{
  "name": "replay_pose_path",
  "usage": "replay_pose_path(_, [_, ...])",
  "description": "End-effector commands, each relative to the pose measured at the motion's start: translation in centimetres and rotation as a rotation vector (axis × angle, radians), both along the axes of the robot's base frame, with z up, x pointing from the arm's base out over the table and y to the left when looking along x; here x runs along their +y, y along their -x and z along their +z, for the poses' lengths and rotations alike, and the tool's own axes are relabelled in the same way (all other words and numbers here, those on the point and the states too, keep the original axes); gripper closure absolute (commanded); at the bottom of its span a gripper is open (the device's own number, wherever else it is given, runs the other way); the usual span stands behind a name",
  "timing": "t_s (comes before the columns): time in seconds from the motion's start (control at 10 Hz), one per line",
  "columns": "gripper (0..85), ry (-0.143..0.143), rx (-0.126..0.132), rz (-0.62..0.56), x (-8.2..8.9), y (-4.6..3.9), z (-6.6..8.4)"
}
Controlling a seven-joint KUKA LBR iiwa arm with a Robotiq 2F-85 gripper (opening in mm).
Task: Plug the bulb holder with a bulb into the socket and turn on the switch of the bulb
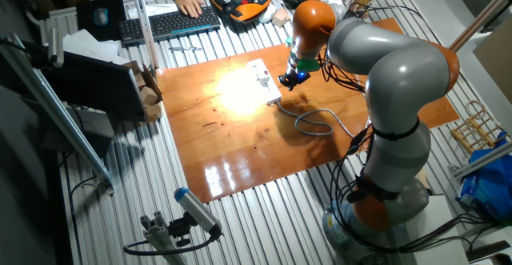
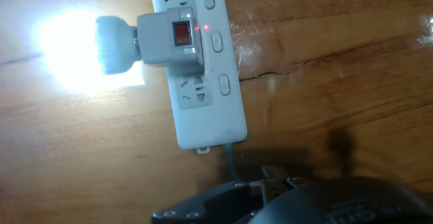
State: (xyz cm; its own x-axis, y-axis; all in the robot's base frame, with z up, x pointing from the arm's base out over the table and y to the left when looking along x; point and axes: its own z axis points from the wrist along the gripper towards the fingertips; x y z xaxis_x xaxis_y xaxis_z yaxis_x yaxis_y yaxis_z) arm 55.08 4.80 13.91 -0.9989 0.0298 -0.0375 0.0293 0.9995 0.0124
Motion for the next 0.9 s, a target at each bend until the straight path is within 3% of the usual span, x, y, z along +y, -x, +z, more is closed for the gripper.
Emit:
replay_pose_path(0.0, [85.0,-0.013,-0.012,0.013,-0.1,0.03,0.0])
replay_pose_path(0.4, [85.0,-0.021,-0.015,-0.003,0.2,1.21,2.0])
replay_pose_path(0.6, [85.0,-0.020,0.004,-0.005,0.2,1.21,3.4])
replay_pose_path(0.8, [85.0,-0.012,0.002,-0.002,-0.1,1.04,4.3])
